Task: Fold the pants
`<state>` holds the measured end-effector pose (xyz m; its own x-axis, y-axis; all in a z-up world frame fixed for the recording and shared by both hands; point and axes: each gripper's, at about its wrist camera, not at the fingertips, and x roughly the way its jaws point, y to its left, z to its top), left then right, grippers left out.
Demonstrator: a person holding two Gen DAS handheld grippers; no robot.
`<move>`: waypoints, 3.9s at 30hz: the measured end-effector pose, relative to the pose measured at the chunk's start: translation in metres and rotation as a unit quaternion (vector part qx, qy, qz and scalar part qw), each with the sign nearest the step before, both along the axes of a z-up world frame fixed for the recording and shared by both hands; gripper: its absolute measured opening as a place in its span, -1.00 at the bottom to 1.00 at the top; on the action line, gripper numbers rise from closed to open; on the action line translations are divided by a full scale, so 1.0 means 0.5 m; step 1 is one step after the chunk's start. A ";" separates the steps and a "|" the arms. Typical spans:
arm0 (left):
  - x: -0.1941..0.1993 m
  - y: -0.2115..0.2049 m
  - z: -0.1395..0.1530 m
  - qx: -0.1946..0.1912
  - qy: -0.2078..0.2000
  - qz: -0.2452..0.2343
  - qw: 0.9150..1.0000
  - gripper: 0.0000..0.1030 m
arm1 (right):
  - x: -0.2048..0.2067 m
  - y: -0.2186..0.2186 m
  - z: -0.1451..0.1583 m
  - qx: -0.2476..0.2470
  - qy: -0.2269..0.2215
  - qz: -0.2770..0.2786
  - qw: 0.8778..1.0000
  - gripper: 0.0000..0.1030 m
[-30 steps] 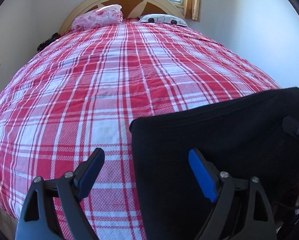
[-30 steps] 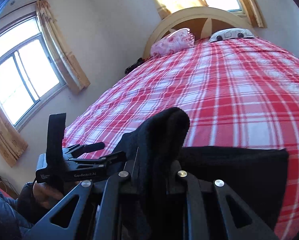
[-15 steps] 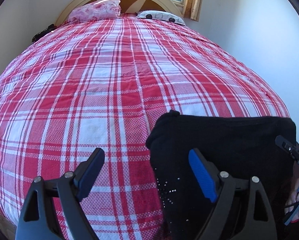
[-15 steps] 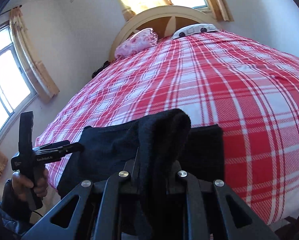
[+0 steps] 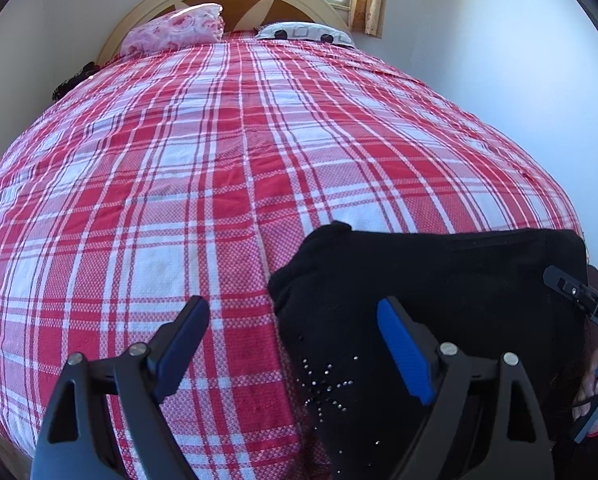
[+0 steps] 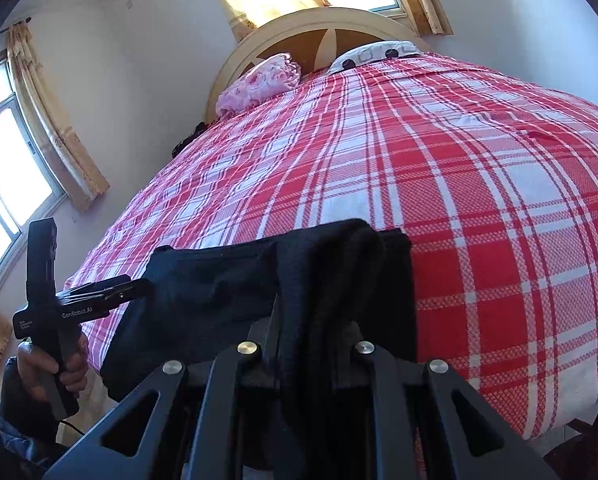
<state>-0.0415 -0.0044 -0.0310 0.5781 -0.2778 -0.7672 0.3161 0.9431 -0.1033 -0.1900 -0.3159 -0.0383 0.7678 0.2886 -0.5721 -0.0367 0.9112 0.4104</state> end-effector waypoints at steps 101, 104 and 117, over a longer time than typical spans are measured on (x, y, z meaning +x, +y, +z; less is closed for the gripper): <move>-0.091 0.001 -0.069 -0.033 0.011 -0.007 0.999 0.75 | -0.026 0.062 -0.022 -0.047 -0.035 -0.011 0.998 -0.11; -0.098 -0.006 -0.058 -0.029 0.003 -0.021 0.999 0.67 | -0.028 0.075 -0.012 -0.062 -0.034 -0.005 0.997 -0.02; -0.052 0.028 -0.044 -0.110 0.022 0.001 0.994 0.86 | -0.064 -0.016 0.004 -0.046 -0.061 -0.108 0.991 0.19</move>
